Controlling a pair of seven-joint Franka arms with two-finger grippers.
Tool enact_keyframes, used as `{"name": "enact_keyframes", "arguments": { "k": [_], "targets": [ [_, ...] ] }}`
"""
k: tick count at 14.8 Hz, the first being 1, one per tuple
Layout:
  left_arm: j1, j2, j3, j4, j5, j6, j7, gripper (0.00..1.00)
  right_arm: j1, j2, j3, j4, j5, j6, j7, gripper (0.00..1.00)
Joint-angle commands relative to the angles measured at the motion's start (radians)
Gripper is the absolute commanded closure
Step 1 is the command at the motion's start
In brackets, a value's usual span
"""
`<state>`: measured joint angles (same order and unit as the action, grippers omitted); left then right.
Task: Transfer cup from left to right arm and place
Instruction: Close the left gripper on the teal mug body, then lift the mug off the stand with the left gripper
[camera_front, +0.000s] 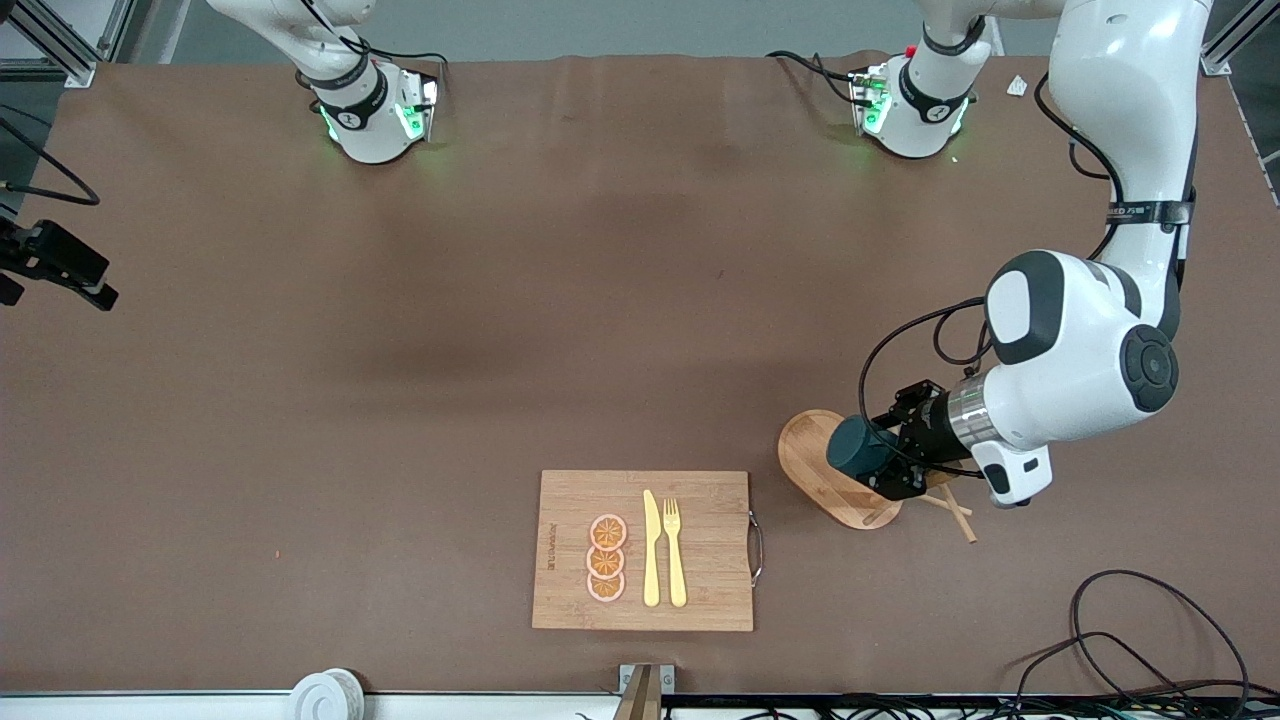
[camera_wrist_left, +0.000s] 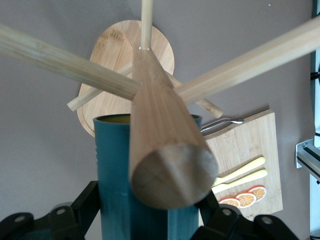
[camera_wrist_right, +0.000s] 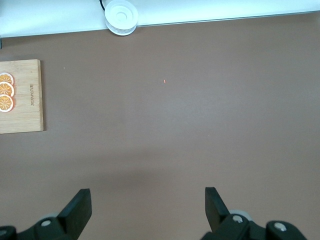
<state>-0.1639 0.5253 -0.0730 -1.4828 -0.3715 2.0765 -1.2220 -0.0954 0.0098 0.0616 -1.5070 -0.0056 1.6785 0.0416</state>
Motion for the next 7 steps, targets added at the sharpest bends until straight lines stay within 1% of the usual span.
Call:
{"name": "enact_keyframes", "arguments": {
  "k": [1, 3, 4, 7],
  "targets": [
    [0.009, 0.004, 0.002, 0.021, -0.007, -0.003, 0.015, 0.53, -0.026, 0.002, 0.020, 0.011, 0.001, -0.008, 0.003, 0.00],
    [-0.003, -0.002, 0.002, 0.030, -0.009, -0.003, 0.018, 0.60, -0.026, 0.002, 0.018, 0.011, 0.001, -0.008, 0.003, 0.00],
    [-0.006, -0.004, -0.001, 0.051, -0.009, -0.003, 0.015, 0.62, -0.026, 0.002, 0.020, 0.011, 0.001, -0.008, 0.003, 0.00],
    [-0.006, -0.042, -0.043, 0.059, 0.025, -0.004, 0.018, 0.62, -0.026, 0.002, 0.018, 0.011, -0.001, -0.008, 0.003, 0.00]
  ]
}}
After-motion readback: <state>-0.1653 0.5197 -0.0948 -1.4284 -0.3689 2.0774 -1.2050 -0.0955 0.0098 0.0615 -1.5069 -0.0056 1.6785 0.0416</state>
